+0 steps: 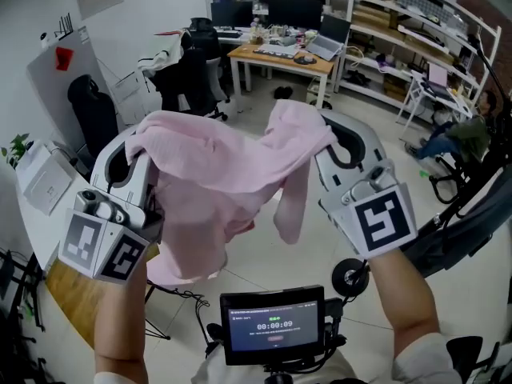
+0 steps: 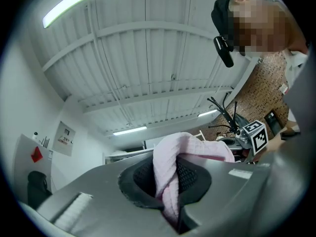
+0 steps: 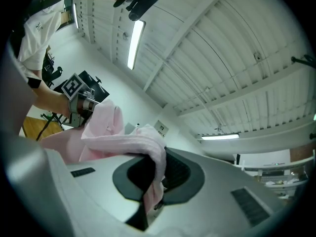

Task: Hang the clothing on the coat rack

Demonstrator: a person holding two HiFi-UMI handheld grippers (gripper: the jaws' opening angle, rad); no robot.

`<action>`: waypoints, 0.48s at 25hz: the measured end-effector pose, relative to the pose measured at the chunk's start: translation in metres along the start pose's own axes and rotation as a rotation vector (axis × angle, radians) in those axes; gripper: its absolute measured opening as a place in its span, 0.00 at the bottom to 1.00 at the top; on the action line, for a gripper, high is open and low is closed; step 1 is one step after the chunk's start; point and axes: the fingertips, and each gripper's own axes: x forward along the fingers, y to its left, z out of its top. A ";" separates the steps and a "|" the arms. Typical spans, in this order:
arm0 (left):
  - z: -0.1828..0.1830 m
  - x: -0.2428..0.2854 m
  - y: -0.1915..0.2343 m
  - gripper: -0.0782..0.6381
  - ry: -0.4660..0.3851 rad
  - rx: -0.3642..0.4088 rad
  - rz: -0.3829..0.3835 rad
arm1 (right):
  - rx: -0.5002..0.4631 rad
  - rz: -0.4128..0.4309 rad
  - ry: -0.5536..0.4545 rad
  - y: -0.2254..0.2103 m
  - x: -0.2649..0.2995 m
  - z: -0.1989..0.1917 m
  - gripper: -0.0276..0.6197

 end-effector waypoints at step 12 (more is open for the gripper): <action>-0.032 0.055 -0.081 0.14 0.014 -0.103 -0.111 | -0.019 -0.103 0.057 -0.064 -0.076 -0.025 0.06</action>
